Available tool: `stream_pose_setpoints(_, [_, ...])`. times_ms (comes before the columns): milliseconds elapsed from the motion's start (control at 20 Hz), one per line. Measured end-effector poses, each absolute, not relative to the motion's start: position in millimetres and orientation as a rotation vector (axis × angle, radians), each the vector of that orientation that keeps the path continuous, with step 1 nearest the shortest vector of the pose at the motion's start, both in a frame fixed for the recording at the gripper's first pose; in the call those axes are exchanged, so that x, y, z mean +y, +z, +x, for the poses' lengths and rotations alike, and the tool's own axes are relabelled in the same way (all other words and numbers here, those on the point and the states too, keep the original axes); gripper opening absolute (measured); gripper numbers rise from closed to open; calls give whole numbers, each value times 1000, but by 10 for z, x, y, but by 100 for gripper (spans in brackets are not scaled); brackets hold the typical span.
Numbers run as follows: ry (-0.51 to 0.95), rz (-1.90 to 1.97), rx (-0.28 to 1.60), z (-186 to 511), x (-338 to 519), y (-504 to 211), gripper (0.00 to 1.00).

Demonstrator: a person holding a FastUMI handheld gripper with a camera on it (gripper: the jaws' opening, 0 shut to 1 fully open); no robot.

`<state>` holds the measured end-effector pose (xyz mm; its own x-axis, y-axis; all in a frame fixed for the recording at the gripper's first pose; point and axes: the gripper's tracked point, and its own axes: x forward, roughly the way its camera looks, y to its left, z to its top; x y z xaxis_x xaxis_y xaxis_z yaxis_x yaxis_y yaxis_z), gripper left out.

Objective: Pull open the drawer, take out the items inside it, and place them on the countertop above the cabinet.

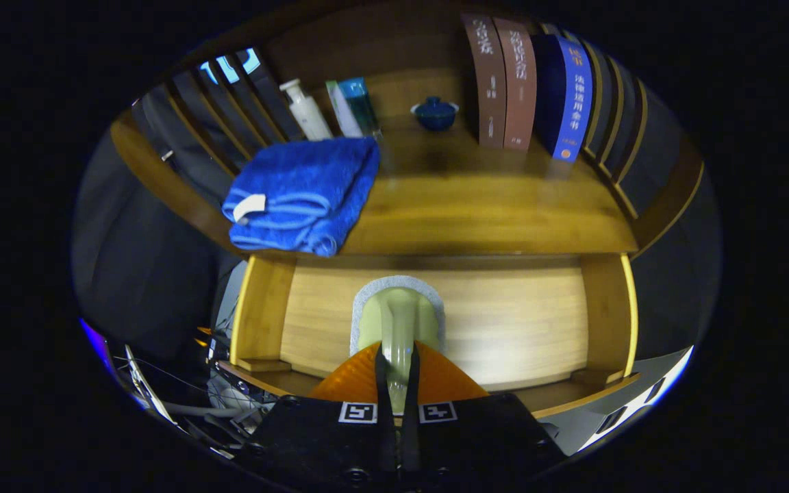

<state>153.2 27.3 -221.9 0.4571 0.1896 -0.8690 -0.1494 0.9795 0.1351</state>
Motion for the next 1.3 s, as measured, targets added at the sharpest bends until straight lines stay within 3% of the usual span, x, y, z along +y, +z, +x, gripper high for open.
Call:
stream_pose_setpoints(500, [68, 1, 1042, 2898, 115, -2243, 8])
stream_pose_setpoints(1000, [36, -61, 1051, 3322, 271, -2416, 16])
stream_pose_setpoints(1100, [49, -68, 1047, 3316, 310, -2446, 25])
stream_pose_setpoints(1300, [57, -98, 1023, 3246, 336, -2321, 100])
